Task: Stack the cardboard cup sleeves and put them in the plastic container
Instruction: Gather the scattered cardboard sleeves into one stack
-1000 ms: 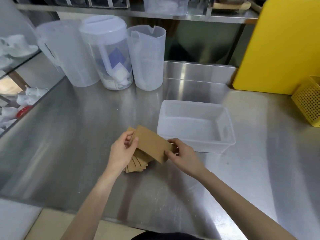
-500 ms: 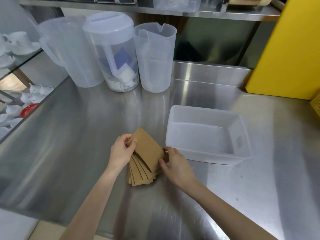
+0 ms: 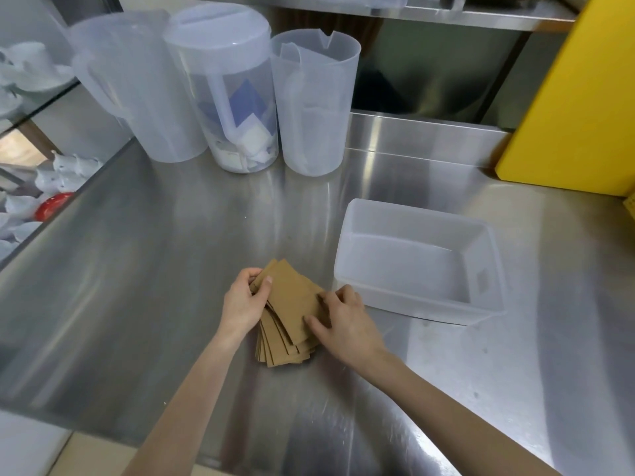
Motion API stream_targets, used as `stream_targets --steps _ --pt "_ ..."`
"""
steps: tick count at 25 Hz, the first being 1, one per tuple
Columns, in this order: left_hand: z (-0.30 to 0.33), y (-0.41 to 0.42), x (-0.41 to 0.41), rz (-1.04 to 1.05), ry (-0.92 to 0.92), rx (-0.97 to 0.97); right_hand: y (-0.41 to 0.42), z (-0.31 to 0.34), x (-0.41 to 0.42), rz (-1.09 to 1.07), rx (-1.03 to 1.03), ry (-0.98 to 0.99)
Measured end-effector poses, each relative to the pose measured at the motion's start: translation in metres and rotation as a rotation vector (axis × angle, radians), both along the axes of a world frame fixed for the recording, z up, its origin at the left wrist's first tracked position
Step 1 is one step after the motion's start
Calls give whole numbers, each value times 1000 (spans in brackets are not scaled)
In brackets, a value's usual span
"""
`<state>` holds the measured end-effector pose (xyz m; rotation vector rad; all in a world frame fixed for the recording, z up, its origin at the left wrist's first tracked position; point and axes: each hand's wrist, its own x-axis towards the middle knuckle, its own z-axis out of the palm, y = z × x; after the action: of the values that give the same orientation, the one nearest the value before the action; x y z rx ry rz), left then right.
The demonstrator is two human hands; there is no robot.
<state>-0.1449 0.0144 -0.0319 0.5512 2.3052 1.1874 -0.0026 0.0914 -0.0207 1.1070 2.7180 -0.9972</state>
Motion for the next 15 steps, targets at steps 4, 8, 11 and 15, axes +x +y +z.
stream_targets --steps 4,8,11,15 --pt "-3 -2 -3 8 -26 18 -4 -3 -1 -7 5 -1" --pt "-2 -3 -2 16 -16 32 -4 -4 -5 -2 -16 4" --pt "-4 -7 -1 48 -67 37 -3 -4 -9 -10 -79 10" --pt "-10 -20 3 76 -339 40 -2 -5 -14 -14 -183 -4"
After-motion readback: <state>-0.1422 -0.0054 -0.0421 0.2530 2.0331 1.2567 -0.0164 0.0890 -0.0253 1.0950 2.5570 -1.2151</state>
